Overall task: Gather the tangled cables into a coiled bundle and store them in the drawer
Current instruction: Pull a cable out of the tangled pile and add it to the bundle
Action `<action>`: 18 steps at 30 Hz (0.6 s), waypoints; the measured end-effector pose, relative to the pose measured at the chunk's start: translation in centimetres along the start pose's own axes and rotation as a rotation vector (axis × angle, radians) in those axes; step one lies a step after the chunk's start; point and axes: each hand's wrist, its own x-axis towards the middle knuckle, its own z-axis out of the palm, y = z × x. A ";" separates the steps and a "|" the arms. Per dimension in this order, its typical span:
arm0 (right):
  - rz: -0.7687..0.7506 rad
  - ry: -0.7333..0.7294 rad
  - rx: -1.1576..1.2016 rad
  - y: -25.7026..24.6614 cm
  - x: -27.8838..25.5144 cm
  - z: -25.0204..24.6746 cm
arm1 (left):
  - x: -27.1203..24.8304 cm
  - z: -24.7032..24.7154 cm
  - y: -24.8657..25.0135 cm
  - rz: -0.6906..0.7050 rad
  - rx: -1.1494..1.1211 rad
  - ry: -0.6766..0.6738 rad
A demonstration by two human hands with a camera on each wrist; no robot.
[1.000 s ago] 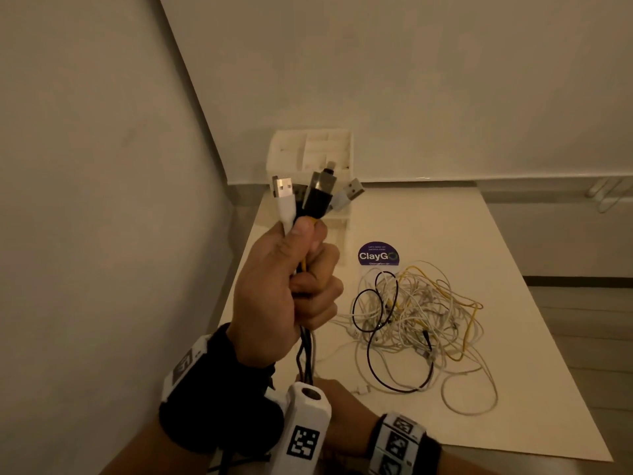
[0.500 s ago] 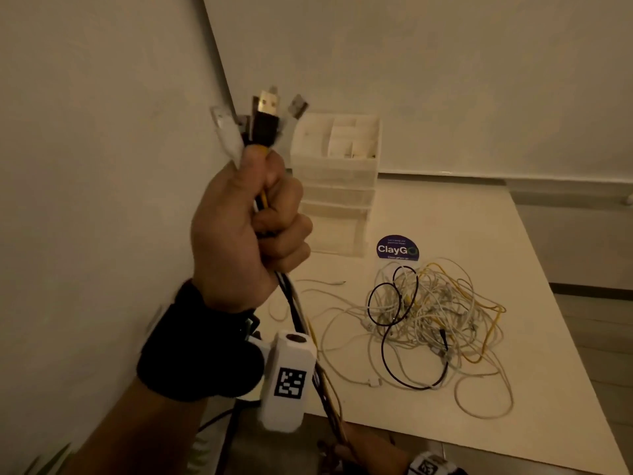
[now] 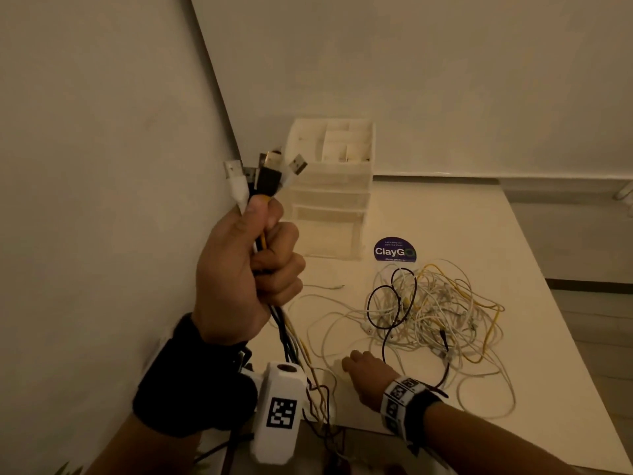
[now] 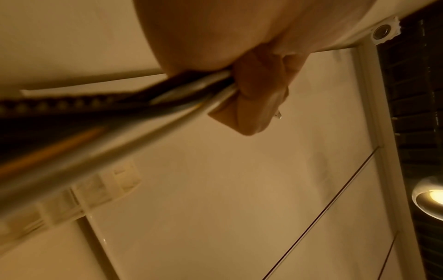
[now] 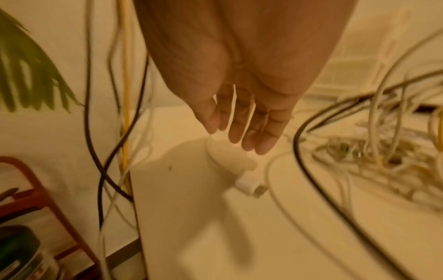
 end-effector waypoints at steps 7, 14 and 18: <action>0.078 -0.096 -0.013 -1.2 1.7 2.4 | 0.1 -0.2 -0.9 0.005 0.040 0.148; -0.138 0.188 0.337 -1.8 -2.5 -4.1 | 2.2 -0.4 -1.2 -0.002 0.030 0.121; -0.257 0.438 0.485 -0.6 -6.7 -10.3 | 4.0 0.0 -2.3 -0.056 0.011 0.094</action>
